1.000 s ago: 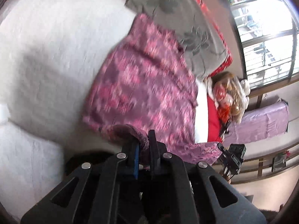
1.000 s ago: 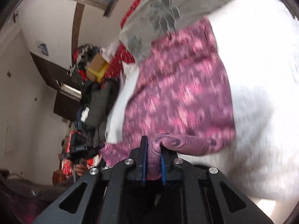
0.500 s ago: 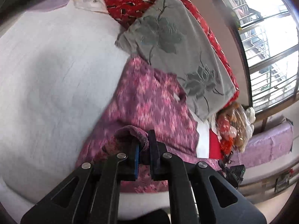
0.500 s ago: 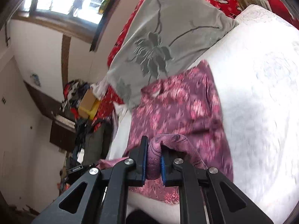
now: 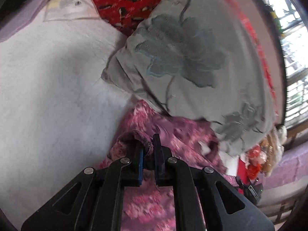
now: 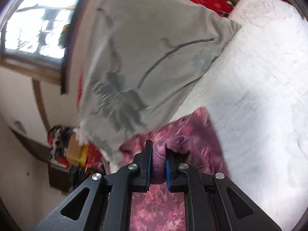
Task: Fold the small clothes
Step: 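Lift the hem with both grippers and fold it toward the collar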
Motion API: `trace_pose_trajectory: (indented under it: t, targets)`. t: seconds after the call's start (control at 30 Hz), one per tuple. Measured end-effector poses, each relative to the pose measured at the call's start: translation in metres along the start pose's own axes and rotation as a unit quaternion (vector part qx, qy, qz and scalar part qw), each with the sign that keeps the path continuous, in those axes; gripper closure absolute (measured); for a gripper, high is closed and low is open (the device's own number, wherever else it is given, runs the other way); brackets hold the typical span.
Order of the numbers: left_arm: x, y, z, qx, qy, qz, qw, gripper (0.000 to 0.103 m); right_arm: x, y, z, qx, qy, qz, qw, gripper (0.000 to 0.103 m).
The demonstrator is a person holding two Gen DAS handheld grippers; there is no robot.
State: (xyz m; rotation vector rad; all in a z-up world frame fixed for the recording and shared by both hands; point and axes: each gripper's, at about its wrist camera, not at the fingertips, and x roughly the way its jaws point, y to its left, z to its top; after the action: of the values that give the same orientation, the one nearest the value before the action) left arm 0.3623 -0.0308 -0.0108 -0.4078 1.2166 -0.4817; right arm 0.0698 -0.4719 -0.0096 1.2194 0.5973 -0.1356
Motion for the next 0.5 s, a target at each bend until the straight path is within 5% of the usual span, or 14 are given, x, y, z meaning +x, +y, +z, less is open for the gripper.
trace_pose_trajectory:
  t: [0.13, 0.4, 0.5]
  targets:
    - [0.024, 0.002, 0.012, -0.015, 0.026, 0.014, 0.9995, 0.097, 0.026, -0.019, 0.009, 0.049, 0.028, -0.018, 0.998, 0.087]
    - [-0.004, 0.024, 0.03, -0.112, 0.042, -0.128, 0.9845, 0.093, 0.012, -0.025, 0.03, 0.11, 0.003, 0.031, 0.993, 0.077]
    - [-0.01, 0.032, 0.028, -0.132, 0.046, -0.139, 0.9805, 0.092, 0.004, -0.026, 0.028, 0.111, -0.012, 0.043, 0.993, 0.077]
